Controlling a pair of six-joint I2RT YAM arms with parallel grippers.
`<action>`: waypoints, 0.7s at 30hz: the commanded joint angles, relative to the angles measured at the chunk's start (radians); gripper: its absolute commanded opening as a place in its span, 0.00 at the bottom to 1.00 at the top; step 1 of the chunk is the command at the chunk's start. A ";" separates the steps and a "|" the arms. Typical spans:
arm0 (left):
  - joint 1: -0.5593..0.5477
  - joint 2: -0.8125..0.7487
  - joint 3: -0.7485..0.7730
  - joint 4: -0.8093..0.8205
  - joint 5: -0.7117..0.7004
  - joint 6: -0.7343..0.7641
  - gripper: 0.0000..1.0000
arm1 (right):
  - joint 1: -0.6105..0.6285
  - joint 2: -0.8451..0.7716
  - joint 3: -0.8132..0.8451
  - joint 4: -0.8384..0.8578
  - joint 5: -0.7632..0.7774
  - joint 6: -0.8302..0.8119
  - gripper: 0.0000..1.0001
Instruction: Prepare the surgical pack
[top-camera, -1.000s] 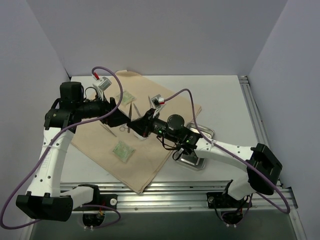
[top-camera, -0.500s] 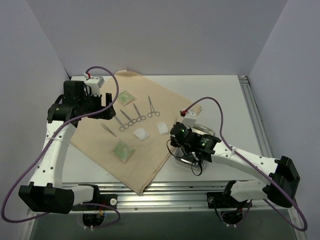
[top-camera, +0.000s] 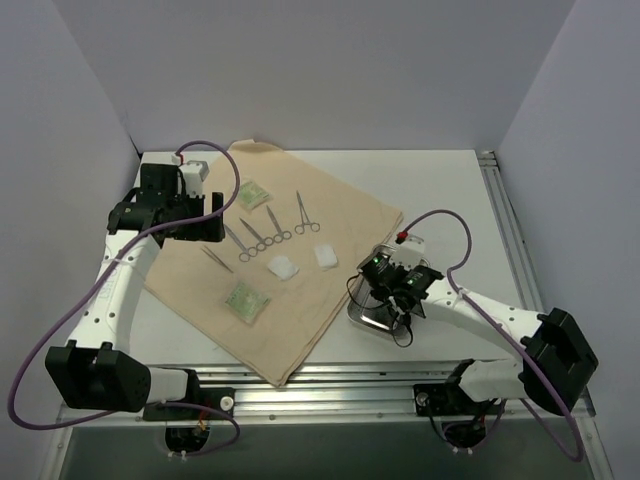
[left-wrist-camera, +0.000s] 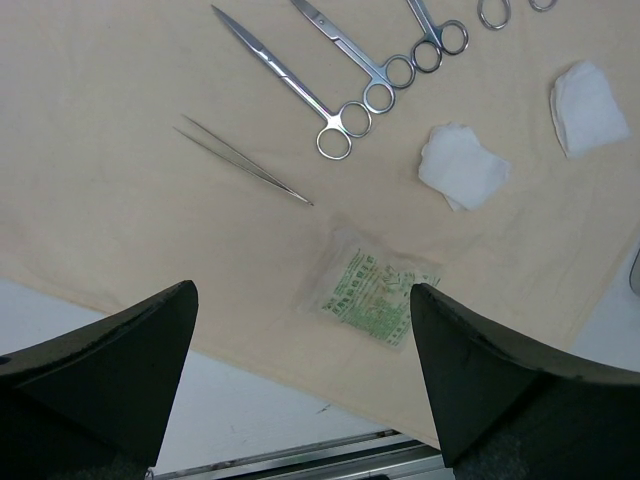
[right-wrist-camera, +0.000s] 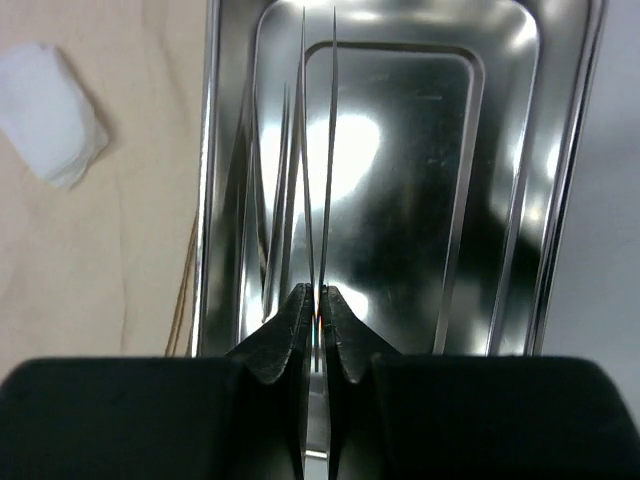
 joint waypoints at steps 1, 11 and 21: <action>0.004 -0.006 -0.005 0.033 -0.013 0.010 0.97 | -0.070 0.039 0.009 0.053 -0.038 -0.043 0.00; 0.016 0.012 -0.004 0.039 -0.010 0.009 0.98 | -0.082 0.221 0.029 0.106 -0.104 -0.007 0.00; 0.031 0.011 -0.005 0.048 0.010 0.002 0.98 | -0.067 0.234 -0.062 0.173 -0.156 0.118 0.00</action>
